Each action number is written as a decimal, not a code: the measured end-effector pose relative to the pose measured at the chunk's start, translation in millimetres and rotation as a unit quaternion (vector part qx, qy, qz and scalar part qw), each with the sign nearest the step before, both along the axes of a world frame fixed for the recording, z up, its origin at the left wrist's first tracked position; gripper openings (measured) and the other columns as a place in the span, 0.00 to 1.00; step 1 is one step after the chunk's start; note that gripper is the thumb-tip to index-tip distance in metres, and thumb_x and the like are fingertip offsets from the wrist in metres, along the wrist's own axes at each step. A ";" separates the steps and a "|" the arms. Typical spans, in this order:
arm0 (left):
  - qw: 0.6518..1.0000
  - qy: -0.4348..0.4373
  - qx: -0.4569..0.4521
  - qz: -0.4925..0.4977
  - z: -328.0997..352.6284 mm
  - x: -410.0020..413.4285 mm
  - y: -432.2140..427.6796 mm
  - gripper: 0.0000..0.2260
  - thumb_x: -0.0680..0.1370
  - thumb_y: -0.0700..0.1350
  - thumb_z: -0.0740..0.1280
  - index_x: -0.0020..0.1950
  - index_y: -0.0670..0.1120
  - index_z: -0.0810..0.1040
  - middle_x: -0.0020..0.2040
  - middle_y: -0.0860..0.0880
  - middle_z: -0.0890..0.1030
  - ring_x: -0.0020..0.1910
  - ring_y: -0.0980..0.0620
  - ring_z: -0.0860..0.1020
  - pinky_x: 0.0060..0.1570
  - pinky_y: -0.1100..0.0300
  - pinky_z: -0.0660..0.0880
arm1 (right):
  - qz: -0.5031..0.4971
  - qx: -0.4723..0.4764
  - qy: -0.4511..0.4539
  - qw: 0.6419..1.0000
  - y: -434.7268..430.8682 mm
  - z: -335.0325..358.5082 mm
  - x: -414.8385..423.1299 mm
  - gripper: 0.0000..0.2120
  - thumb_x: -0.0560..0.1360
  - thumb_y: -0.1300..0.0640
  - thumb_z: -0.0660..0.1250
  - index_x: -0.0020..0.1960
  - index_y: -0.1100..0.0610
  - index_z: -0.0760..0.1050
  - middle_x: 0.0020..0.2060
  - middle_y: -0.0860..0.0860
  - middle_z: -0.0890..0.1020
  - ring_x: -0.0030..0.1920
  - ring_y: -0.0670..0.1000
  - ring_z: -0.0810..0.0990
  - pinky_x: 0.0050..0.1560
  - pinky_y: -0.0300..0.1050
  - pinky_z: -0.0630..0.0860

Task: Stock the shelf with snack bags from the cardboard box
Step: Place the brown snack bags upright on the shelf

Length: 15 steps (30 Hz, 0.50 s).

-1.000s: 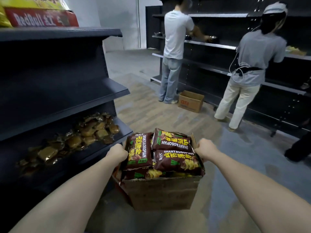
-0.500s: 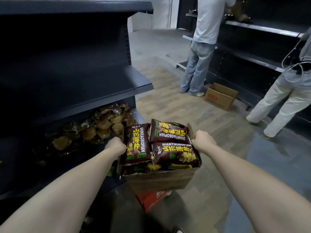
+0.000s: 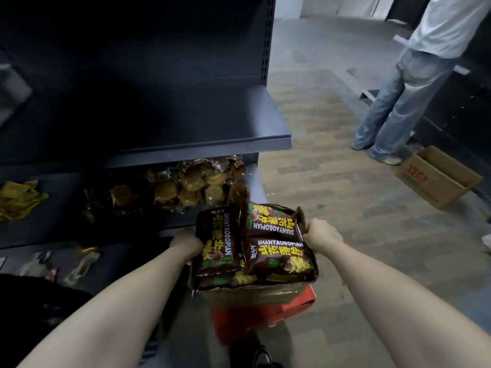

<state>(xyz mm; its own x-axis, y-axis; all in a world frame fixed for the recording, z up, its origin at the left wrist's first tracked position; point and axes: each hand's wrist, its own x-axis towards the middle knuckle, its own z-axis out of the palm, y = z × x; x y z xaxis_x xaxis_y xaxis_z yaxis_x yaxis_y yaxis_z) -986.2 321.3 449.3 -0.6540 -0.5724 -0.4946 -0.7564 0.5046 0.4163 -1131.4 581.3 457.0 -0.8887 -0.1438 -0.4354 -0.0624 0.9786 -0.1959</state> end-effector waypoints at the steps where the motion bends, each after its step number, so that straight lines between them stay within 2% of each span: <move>1: 1.000 -0.005 -0.001 0.009 -3.9 -2.4 2.3 0.11 0.79 0.44 0.61 0.57 0.40 0.78 0.56 0.40 0.80 0.54 0.42 0.79 0.44 0.57 0.75 | 0.009 0.004 -0.007 1.000 -1.8 -4.1 -7.8 0.05 0.74 0.56 0.61 0.40 0.55 0.73 0.43 0.53 0.82 0.45 0.55 0.80 0.43 0.43 0.73; 4: 0.999 -0.017 0.009 0.037 -18.6 -6.9 8.5 0.14 0.80 0.47 0.58 0.60 0.42 0.76 0.58 0.41 0.79 0.56 0.42 0.78 0.46 0.57 0.75 | 0.041 0.011 -0.014 0.999 -6.7 -18.0 -28.7 0.07 0.75 0.55 0.60 0.39 0.55 0.71 0.41 0.52 0.79 0.44 0.55 0.79 0.43 0.44 0.72; 6: 0.997 -0.028 0.032 0.072 -30.4 -8.4 12.6 0.15 0.80 0.48 0.58 0.59 0.41 0.76 0.57 0.40 0.79 0.54 0.41 0.79 0.48 0.55 0.78 | 0.056 0.017 -0.013 0.998 -8.9 -28.1 -38.8 0.06 0.76 0.54 0.60 0.43 0.55 0.71 0.41 0.52 0.77 0.43 0.56 0.76 0.43 0.44 0.72; 10: 0.992 -0.032 0.043 0.110 -51.8 -13.3 19.6 0.14 0.80 0.47 0.59 0.56 0.39 0.78 0.55 0.39 0.80 0.54 0.40 0.79 0.48 0.53 0.78 | 0.059 0.024 -0.016 0.998 -11.3 -57.9 -53.7 0.06 0.76 0.55 0.60 0.46 0.57 0.74 0.48 0.54 0.81 0.44 0.57 0.77 0.42 0.44 0.72; 15: 0.990 -0.068 0.038 0.118 -67.9 -36.6 14.4 0.13 0.79 0.44 0.59 0.58 0.39 0.76 0.57 0.40 0.79 0.56 0.41 0.78 0.45 0.56 0.74 | 0.036 0.033 -0.012 0.999 -10.0 -81.8 -68.6 0.09 0.76 0.56 0.61 0.50 0.58 0.78 0.53 0.57 0.82 0.54 0.60 0.80 0.45 0.44 0.70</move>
<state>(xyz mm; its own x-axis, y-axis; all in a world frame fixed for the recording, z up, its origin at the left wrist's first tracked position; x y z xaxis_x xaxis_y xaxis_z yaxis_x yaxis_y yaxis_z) -1022.8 335.7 381.4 -0.4306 -0.6594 -0.6163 -0.9012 0.2773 0.3330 -1200.0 571.3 375.3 -0.8666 -0.1772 -0.4666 -0.1288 0.9826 -0.1339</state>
